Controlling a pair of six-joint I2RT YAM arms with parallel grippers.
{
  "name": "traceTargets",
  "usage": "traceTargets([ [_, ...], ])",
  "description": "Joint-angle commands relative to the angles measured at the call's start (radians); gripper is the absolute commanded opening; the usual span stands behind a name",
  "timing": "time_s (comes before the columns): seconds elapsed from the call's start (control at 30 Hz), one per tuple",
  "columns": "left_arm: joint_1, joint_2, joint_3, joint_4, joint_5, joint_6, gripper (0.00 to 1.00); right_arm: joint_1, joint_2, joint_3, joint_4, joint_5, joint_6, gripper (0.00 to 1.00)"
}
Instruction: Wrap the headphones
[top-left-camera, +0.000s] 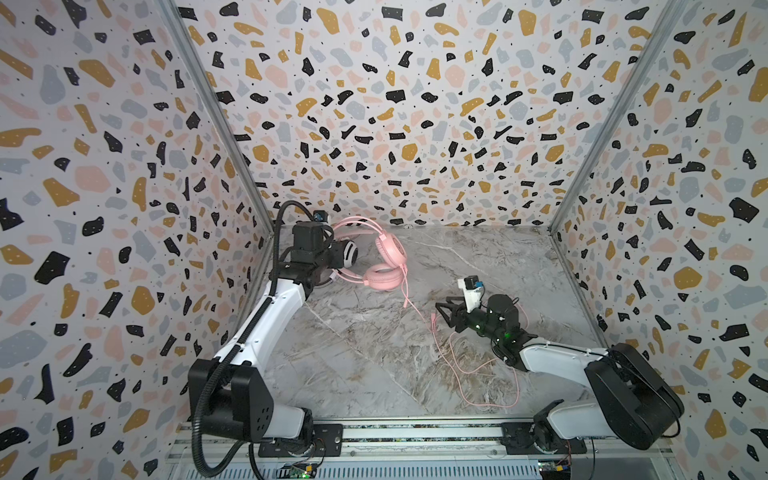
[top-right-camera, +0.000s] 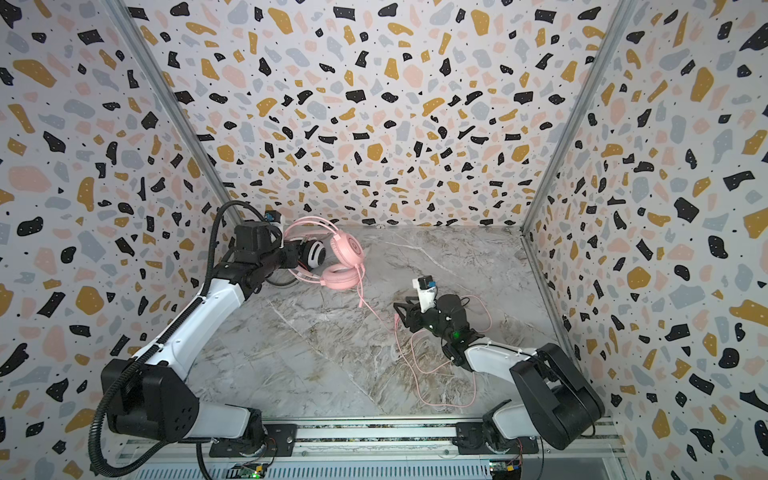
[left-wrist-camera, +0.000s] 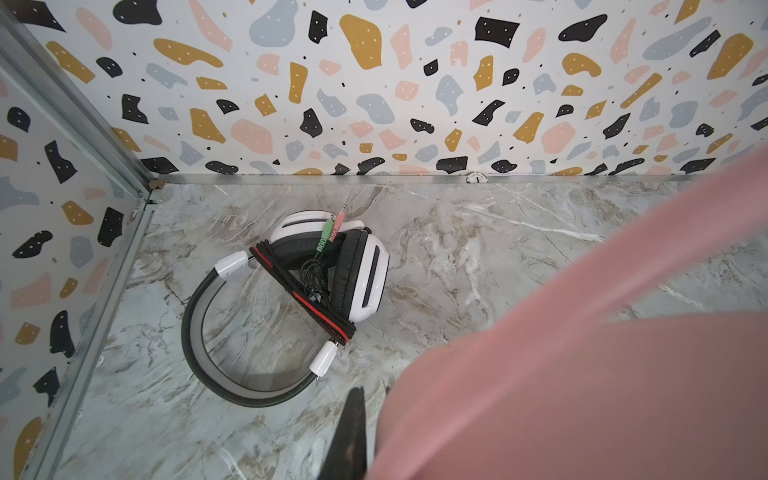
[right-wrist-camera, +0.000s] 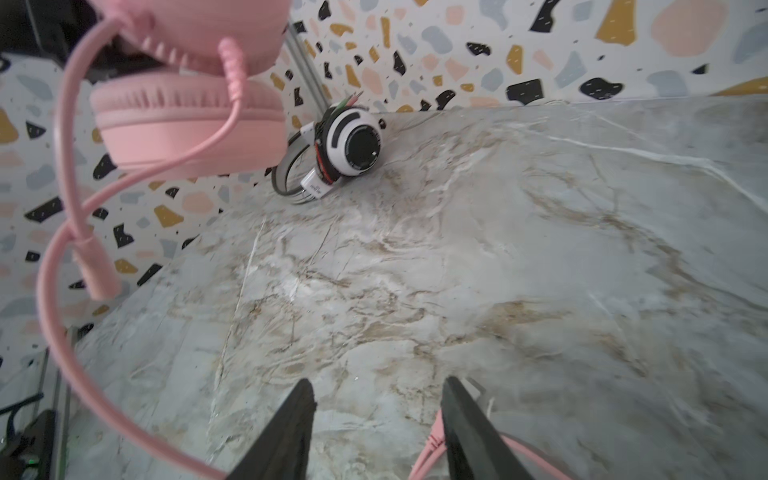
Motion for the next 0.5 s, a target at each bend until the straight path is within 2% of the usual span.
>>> traceTargets([
  [0.0, 0.030, -0.001, 0.015, 0.097, 0.084, -0.057, 0.00, 0.042, 0.011, 0.064, -0.027, -0.004, -0.086, 0.51],
  [0.23, 0.121, -0.011, -0.013, 0.117, 0.127, -0.094, 0.00, 0.044, 0.011, 0.067, -0.058, 0.034, -0.104, 0.50],
  [0.37, 0.161, -0.019, -0.038, 0.153, 0.160, -0.118, 0.00, 0.039, 0.049, 0.092, -0.121, 0.141, -0.089, 0.50],
  [0.47, 0.180, -0.013, -0.039, 0.163, 0.199, -0.132, 0.00, 0.035, 0.071, 0.098, -0.110, 0.113, -0.108, 0.51],
])
